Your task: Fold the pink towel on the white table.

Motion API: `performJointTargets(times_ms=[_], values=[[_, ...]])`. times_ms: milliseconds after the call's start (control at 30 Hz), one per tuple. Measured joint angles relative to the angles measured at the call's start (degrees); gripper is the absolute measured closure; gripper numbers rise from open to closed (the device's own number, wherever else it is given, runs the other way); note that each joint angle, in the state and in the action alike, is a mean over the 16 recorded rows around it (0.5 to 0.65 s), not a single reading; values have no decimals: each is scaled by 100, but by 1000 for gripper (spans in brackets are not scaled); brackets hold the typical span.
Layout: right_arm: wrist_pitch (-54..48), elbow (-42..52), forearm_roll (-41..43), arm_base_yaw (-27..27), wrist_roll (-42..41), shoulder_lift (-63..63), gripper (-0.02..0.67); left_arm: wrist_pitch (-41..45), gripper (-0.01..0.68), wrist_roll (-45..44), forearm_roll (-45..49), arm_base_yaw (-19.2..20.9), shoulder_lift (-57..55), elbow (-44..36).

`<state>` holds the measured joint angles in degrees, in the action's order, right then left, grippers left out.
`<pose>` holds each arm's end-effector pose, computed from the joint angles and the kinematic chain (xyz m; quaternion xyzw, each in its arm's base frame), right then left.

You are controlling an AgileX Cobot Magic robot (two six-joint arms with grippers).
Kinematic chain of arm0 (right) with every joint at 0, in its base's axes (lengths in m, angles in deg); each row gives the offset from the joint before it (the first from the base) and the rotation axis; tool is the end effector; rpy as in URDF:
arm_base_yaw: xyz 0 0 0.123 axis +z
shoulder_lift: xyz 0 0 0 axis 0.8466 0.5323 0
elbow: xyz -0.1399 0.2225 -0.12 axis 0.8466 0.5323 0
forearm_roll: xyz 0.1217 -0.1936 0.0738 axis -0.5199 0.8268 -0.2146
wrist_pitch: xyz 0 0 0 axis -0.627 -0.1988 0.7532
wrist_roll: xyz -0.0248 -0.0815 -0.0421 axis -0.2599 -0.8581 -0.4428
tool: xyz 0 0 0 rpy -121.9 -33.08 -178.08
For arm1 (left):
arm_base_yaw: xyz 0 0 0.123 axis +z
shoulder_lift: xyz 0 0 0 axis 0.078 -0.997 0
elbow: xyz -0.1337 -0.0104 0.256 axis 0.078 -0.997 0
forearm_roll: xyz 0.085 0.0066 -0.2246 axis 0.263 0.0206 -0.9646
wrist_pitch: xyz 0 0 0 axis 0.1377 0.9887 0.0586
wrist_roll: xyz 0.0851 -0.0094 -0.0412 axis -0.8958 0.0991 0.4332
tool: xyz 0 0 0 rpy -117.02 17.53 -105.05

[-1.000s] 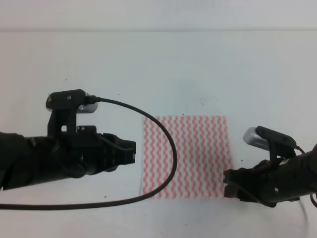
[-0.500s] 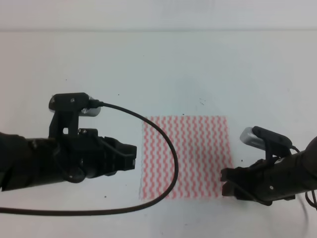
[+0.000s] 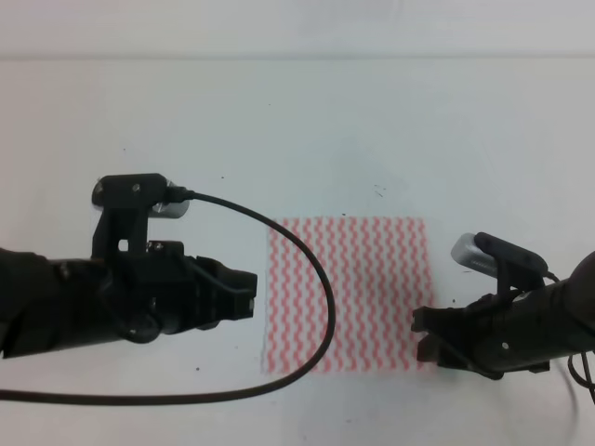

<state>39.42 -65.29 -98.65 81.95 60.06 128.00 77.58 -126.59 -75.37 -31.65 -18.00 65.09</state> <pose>0.2408 0.1368 0.1516 0.0682 0.9653 0.2245 0.1146 0.1941 -0.1445 0.2603 0.2424 0.8615 -0.3053 0.3255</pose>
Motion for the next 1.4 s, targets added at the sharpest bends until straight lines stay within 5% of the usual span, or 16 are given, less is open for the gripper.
performJointTargets(times_ms=[567,967,1400], values=[[73,-1,-68,-6,-13,-18,640,57,677,-989,22,0,-10,4],[34,-165,-168,-1,-41,-189,664,-206,677,-2814,6,0,-7,0],[156,-644,-188,5,-46,-204,665,-457,643,-3297,-36,0,-21,7]])
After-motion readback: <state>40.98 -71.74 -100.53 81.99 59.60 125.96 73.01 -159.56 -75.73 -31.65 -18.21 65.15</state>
